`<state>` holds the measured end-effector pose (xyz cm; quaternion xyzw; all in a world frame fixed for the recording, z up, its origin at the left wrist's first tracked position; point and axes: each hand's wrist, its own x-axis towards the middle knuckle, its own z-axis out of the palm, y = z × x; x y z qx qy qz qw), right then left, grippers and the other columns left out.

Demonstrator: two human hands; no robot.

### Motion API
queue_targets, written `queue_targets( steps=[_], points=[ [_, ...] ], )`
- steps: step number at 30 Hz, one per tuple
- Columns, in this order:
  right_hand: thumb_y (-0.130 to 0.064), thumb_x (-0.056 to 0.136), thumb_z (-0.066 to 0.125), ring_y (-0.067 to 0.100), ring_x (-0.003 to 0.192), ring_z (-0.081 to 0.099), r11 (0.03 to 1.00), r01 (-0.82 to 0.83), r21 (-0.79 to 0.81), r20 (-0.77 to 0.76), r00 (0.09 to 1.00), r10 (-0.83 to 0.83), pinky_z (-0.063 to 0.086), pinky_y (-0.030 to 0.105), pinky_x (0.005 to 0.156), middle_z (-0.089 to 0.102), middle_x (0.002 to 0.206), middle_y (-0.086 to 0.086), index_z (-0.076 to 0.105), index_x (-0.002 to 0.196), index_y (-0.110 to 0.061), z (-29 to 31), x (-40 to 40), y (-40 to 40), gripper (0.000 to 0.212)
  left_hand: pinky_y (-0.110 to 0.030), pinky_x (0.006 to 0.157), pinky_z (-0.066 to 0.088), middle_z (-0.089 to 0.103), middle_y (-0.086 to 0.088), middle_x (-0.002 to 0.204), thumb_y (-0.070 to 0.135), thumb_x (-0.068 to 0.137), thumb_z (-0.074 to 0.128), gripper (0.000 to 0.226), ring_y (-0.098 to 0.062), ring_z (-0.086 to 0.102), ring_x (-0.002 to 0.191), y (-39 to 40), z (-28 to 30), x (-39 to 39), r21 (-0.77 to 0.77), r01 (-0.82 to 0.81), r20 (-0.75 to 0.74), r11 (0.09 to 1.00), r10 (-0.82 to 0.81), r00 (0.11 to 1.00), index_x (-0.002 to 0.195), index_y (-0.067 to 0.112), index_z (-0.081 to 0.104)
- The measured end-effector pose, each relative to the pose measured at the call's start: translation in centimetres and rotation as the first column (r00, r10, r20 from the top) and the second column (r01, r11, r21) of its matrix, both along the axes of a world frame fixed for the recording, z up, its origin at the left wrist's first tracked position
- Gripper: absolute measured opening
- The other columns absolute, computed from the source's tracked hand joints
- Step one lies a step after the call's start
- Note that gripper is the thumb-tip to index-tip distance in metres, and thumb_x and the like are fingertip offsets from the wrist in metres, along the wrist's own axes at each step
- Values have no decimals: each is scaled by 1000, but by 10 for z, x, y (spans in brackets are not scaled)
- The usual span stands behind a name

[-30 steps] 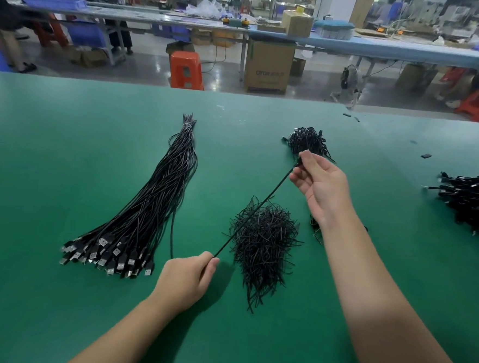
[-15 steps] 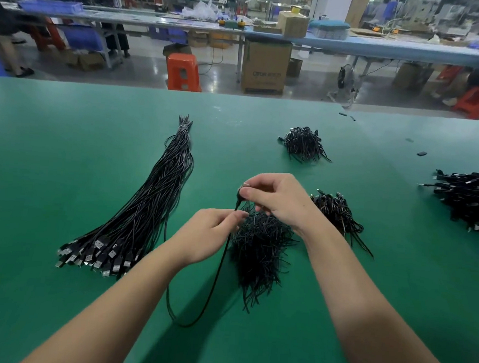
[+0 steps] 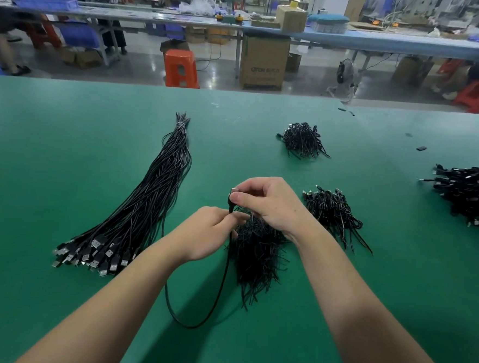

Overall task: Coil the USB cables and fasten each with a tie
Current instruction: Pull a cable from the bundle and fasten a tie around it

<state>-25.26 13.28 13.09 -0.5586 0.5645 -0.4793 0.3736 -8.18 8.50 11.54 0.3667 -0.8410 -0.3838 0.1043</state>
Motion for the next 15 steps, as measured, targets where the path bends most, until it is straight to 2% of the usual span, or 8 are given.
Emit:
queue_targets(
  steps=[2, 4, 6, 8, 10, 11, 13, 15],
  points=[
    [-22, 89, 76, -2, 51, 49, 999, 38, 3, 37, 999, -38, 39, 12, 51, 63, 65, -11, 72, 86, -22, -1, 3, 0, 5, -20, 92, 45, 75, 7, 99, 40, 104, 35, 42, -6, 64, 103, 0, 2, 1, -1, -4, -17, 1000, 4, 1000, 120, 27, 72],
    [-42, 89, 73, 4, 59, 53, 979, 198, 39, -8, 980, -198, 44, 21, 58, 64, 76, -8, 67, 93, -23, -5, 5, -2, 20, -14, 94, 42, 72, 7, 112, 33, 106, 34, 40, -4, 61, 111, -2, 4, 2, -37, -36, -68, 999, 33, 997, 130, 27, 66],
    [-56, 94, 59, 7, 67, 60, 951, 284, 124, -53, 959, -279, 50, 27, 64, 68, 80, -9, 65, 94, -25, -9, 8, -2, 32, -19, 105, 39, 67, 5, 129, 29, 107, 33, 41, -4, 56, 122, -6, 6, 3, -54, -87, -172, 995, 77, 982, 137, 21, 61],
    [-56, 101, 45, 7, 75, 67, 961, 139, 239, 38, 988, -152, 55, 29, 72, 74, 80, -10, 69, 92, -24, -14, 17, 0, 41, -22, 111, 37, 63, 5, 134, 24, 108, 32, 41, -3, 54, 126, -10, 8, 4, -22, -135, -282, 991, 124, 951, 138, 16, 60],
    [-50, 105, 41, 10, 88, 72, 957, -59, 283, 207, 978, -1, 57, 32, 87, 77, 87, -8, 71, 95, -20, -21, 30, 2, 43, -18, 107, 40, 65, 6, 130, 21, 109, 31, 41, -1, 57, 123, -14, 9, 4, 81, -170, -393, 982, 189, 900, 136, 14, 60],
    [-47, 105, 43, 14, 88, 72, 953, -134, 270, 296, 954, 50, 57, 33, 88, 76, 86, -4, 71, 94, -18, -25, 37, 3, 42, -18, 104, 43, 67, 5, 127, 20, 109, 29, 41, -3, 59, 120, -15, 8, 4, 157, -174, -449, 972, 227, 864, 134, 14, 61],
    [-43, 101, 50, 17, 66, 64, 951, -210, 229, 461, 884, 84, 57, 30, 72, 61, 65, -2, 68, 83, -17, -29, 49, 5, 37, -23, 100, 49, 71, 0, 120, 18, 109, 26, 42, -10, 65, 115, -17, 8, 4, 310, -153, -553, 938, 309, 774, 129, 11, 63],
    [-42, 99, 53, 13, 50, 41, 942, -261, 211, 614, 785, 80, 47, 26, 54, 35, 56, -6, 61, 72, -20, -31, 58, 7, 35, -30, 103, 48, 73, -8, 117, 19, 109, 23, 45, -17, 67, 114, -18, 9, 4, 447, -95, -639, 889, 392, 661, 122, 8, 64]
  ],
)
